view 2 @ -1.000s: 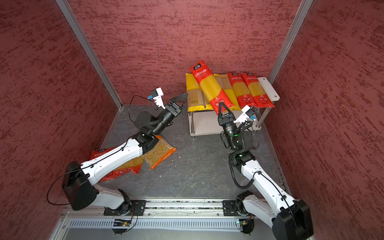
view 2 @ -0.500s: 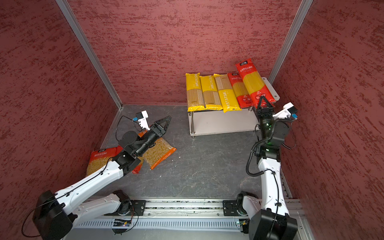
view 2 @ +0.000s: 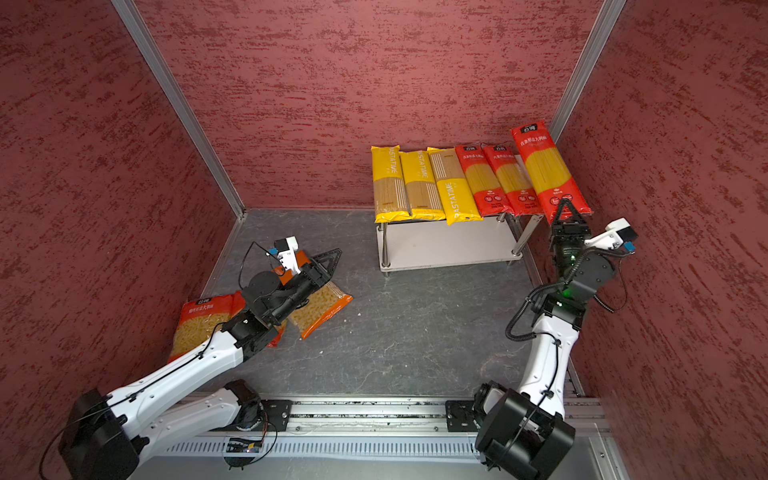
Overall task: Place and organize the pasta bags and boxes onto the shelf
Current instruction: 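Carry the bag beside the red packs with the right gripper while the left withdraws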
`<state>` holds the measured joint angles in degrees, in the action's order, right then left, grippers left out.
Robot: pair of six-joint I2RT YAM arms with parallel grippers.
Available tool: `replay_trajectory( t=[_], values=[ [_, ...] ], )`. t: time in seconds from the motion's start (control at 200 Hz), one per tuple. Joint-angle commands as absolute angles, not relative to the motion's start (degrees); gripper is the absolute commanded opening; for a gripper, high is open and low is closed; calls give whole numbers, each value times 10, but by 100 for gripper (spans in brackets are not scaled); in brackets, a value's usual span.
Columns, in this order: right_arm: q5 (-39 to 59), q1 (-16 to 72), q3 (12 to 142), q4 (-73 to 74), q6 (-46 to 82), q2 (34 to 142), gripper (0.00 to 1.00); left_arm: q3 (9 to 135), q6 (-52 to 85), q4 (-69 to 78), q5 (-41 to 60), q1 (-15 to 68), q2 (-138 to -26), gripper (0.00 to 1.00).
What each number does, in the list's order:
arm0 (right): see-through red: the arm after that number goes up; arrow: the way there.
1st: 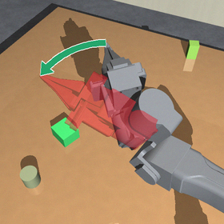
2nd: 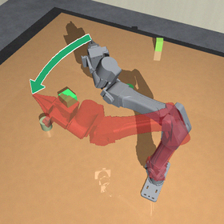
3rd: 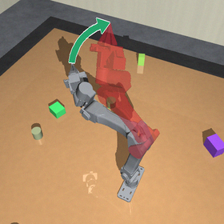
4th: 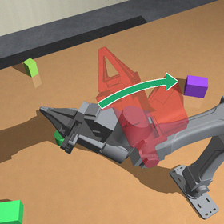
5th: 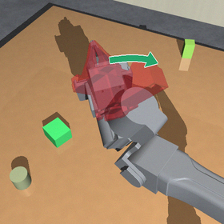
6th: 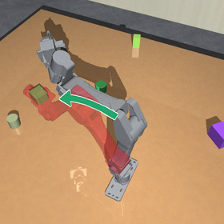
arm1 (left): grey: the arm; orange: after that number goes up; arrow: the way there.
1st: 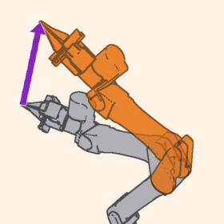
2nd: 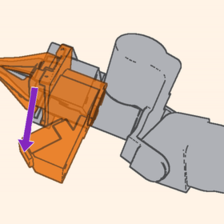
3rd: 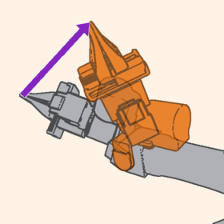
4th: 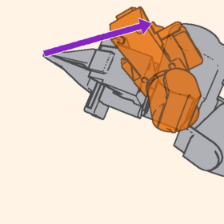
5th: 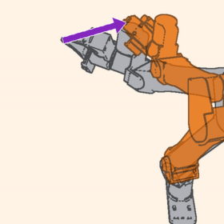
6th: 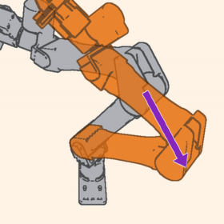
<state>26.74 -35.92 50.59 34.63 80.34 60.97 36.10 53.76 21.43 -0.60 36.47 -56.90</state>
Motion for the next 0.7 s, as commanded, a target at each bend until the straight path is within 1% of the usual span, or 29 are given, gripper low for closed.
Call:
replay_trajectory(
  t=[0.0,0.185,0.436,0.561,0.691],
  values=[
    [279,-372,528,456,829,618,0,359,541,221,-10,361,-578,67],
    [272,-373,540,464,808,654,0,352,554,229,-1,361,-594,67],
    [190,-374,507,520,805,670,0,345,566,224,0,361,-597,67],
    [192,-373,528,514,805,692,0,347,566,221,0,361,-598,67],
    [193,-373,523,521,805,705,0,349,569,220,2,363,-600,67]
  ],
)
